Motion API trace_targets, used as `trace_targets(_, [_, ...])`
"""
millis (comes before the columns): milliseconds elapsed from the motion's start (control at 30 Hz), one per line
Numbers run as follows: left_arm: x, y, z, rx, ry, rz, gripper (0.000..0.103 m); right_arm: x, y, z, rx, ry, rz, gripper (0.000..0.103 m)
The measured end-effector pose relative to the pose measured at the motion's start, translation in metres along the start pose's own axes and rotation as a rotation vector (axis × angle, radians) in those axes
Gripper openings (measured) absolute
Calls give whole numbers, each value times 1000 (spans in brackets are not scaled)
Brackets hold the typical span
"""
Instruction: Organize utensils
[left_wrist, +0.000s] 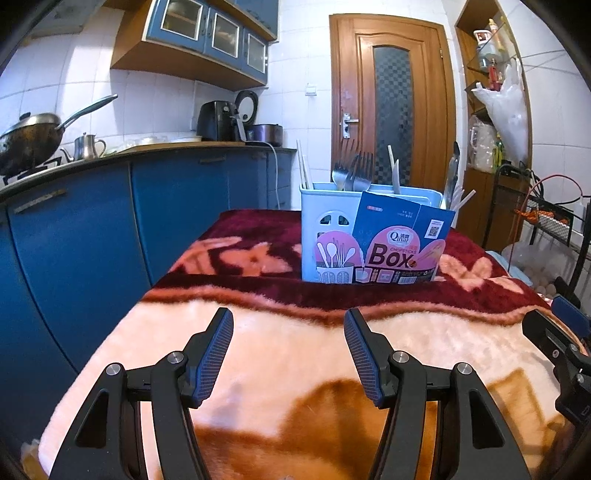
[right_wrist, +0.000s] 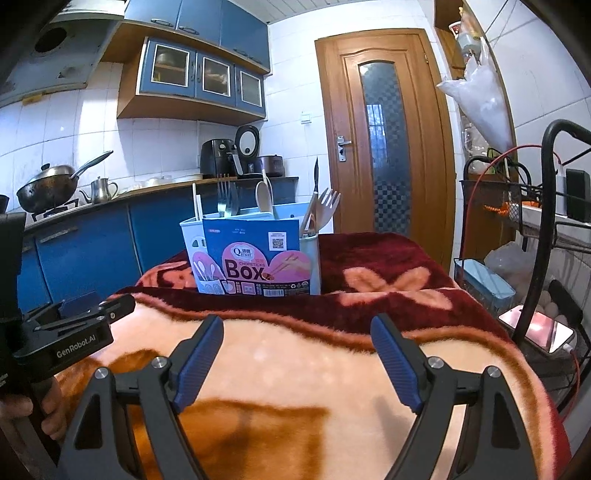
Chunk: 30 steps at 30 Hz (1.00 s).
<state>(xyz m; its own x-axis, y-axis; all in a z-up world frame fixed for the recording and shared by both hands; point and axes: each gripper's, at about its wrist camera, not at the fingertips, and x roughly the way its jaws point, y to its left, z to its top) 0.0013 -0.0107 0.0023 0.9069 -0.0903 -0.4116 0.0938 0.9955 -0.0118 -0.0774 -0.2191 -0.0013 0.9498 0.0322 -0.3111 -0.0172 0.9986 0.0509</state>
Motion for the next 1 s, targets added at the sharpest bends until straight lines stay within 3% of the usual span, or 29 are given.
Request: trace_targets(1000, [0, -1, -1, 12, -3, 7, 64, 0, 0, 0, 4, 3, 2, 84])
